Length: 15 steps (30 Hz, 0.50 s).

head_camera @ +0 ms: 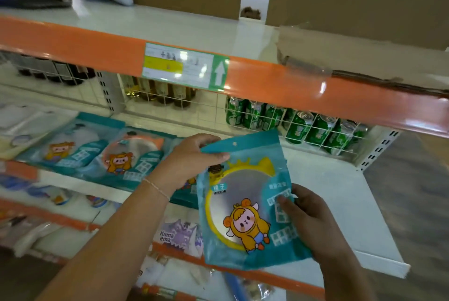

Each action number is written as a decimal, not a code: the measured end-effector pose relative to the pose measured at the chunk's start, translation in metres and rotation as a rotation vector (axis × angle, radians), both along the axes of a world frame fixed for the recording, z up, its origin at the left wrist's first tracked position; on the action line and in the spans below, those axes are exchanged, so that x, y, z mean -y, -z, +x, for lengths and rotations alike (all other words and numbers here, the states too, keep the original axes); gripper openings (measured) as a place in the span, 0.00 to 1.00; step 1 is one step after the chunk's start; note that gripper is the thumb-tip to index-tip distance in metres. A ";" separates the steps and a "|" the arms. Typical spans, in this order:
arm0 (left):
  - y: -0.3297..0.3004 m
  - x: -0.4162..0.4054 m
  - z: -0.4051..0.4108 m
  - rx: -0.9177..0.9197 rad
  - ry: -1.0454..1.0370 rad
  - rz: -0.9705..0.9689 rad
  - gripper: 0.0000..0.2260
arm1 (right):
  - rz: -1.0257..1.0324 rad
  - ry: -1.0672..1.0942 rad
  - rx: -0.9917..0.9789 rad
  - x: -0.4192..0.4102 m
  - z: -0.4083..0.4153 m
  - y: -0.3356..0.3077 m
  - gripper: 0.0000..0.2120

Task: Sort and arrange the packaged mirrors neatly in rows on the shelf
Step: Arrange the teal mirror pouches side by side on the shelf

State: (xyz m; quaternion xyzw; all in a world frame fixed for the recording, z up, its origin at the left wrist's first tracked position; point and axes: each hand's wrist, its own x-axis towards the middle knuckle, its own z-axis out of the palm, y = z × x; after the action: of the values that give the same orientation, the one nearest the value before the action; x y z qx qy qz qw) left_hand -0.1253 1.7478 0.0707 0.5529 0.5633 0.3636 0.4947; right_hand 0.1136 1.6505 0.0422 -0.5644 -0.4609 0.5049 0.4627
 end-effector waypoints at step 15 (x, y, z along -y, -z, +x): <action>0.068 0.037 -0.043 -0.169 -0.011 0.148 0.18 | -0.126 0.188 -0.077 0.004 -0.080 0.025 0.09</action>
State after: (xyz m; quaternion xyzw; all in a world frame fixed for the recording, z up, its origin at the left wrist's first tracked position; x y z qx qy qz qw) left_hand -0.1681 1.7108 0.0025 0.6135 0.5777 0.3588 0.4013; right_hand 0.0334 1.6470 0.0169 -0.6132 -0.3552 0.5087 0.4889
